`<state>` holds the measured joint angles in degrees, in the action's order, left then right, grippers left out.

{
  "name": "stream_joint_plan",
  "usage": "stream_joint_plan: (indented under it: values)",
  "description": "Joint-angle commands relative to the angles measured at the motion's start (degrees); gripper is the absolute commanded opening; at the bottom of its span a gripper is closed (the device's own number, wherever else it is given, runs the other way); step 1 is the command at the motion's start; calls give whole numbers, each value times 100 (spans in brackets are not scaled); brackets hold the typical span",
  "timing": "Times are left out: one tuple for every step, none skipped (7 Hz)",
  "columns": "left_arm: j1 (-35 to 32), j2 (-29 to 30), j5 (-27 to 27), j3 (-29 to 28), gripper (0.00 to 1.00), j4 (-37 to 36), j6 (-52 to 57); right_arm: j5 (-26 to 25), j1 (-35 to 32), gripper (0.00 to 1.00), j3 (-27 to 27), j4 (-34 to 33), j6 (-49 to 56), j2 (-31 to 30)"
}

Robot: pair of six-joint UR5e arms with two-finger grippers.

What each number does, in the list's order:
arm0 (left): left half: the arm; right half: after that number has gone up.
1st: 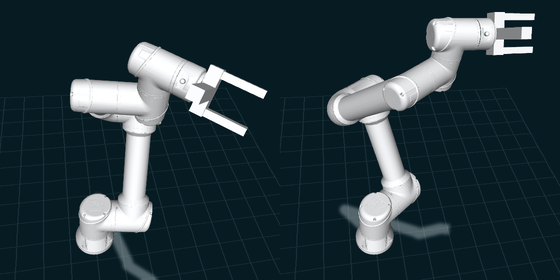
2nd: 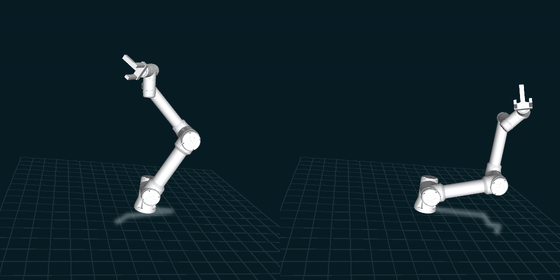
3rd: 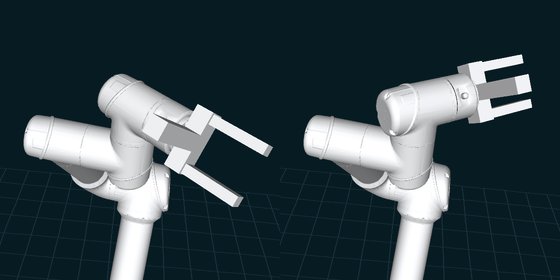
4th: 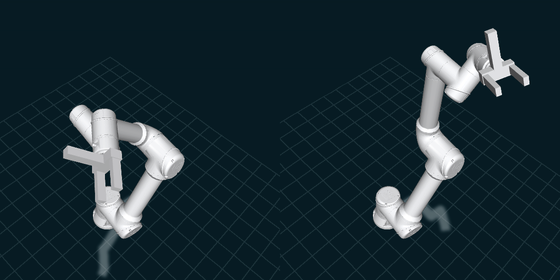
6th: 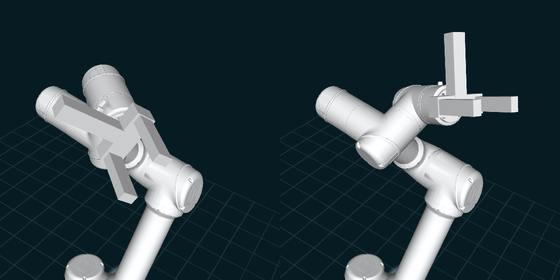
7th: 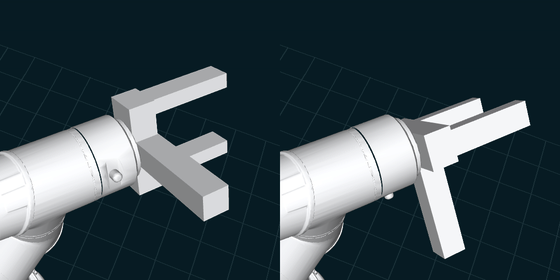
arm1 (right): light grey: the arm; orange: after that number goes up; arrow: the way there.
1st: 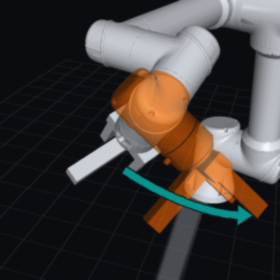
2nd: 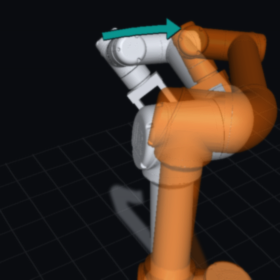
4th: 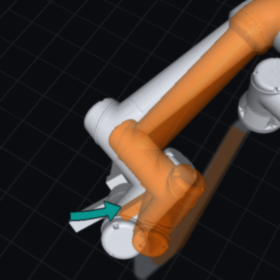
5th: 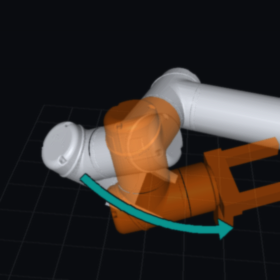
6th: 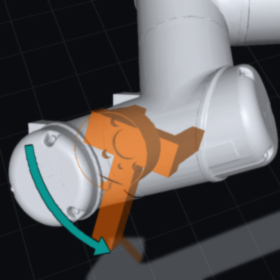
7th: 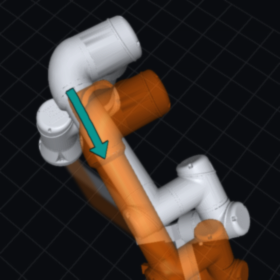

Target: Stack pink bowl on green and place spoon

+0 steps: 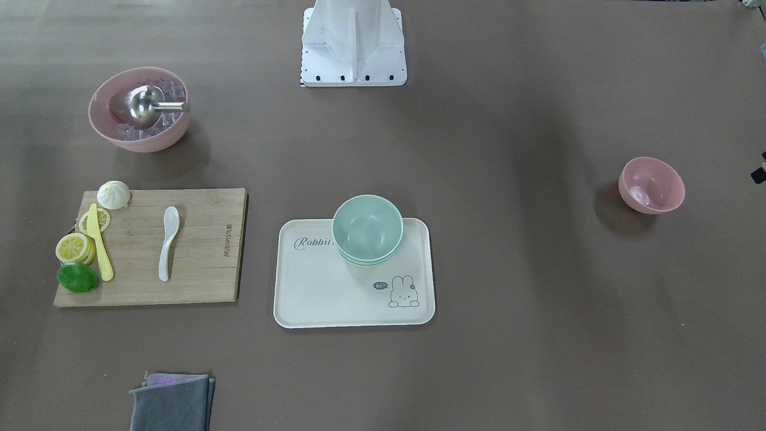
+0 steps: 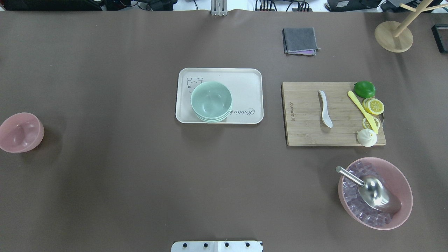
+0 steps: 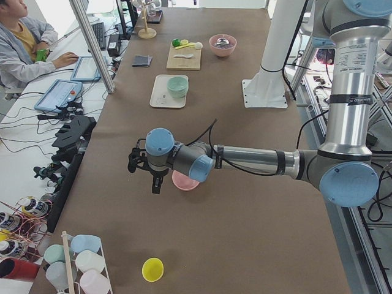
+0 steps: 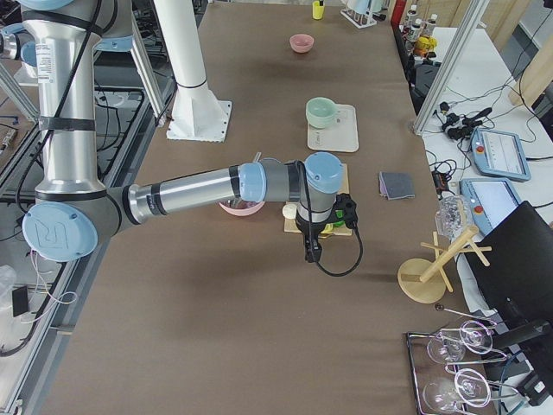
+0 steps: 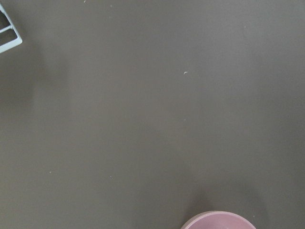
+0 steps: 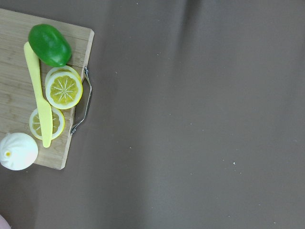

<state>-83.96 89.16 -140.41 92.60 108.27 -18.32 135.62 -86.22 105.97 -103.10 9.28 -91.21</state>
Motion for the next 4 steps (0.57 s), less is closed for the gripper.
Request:
stream_joint_plan:
  values:
    - [12,-109,14,47,98,-78,204,8,9,100,2,9,-5,33]
    - [29,-92,31,4,98,-87,215,17,9,100,-24,0,-5,24]
    - [55,-100,310,-31,98,-87,215,8,9,100,2,9,-5,42]
    - [64,-83,400,3,98,-87,215,-10,26,100,-6,78,-22,59]
